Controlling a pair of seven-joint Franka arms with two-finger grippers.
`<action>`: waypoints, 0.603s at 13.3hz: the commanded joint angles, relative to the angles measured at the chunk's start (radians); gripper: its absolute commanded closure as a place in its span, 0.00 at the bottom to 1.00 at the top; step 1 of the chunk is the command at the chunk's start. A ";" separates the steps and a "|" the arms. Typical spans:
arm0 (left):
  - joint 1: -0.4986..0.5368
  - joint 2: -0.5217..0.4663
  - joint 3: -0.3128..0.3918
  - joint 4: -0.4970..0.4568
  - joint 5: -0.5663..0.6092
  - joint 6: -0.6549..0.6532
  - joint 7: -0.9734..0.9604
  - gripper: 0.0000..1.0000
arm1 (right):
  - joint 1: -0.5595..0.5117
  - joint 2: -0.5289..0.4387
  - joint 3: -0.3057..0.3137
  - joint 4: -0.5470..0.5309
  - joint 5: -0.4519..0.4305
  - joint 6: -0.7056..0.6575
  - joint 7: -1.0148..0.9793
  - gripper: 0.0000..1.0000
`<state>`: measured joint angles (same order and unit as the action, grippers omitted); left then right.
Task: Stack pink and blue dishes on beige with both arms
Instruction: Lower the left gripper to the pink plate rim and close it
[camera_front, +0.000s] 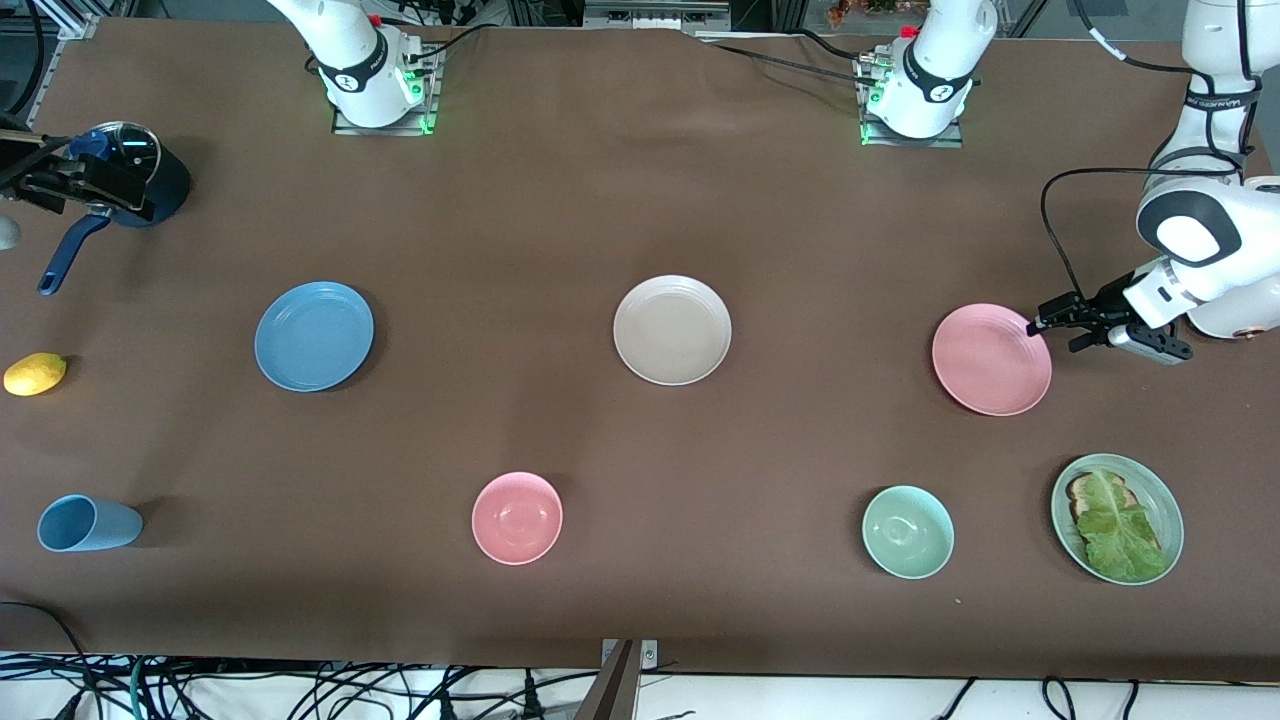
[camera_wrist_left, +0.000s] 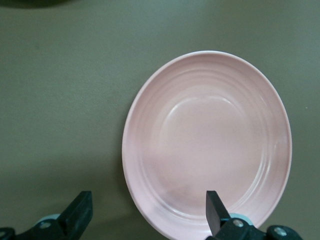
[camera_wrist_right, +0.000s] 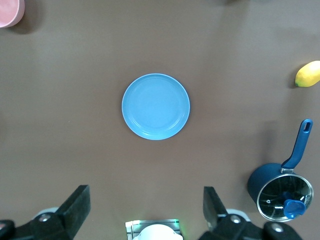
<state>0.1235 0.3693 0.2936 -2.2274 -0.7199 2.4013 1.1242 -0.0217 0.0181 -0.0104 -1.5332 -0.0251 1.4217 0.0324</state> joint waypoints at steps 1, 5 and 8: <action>-0.001 0.042 -0.007 0.047 -0.067 -0.001 0.034 0.00 | 0.000 0.002 0.006 0.021 -0.015 -0.021 0.004 0.00; -0.008 0.089 -0.013 0.083 -0.098 0.001 0.034 0.00 | 0.000 0.002 0.006 0.022 -0.015 -0.021 0.004 0.00; -0.015 0.095 -0.013 0.087 -0.102 0.010 0.035 0.09 | 0.000 0.002 0.004 0.022 -0.015 -0.021 0.003 0.00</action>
<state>0.1174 0.4485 0.2772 -2.1611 -0.7787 2.4026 1.1257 -0.0217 0.0181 -0.0102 -1.5331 -0.0251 1.4217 0.0324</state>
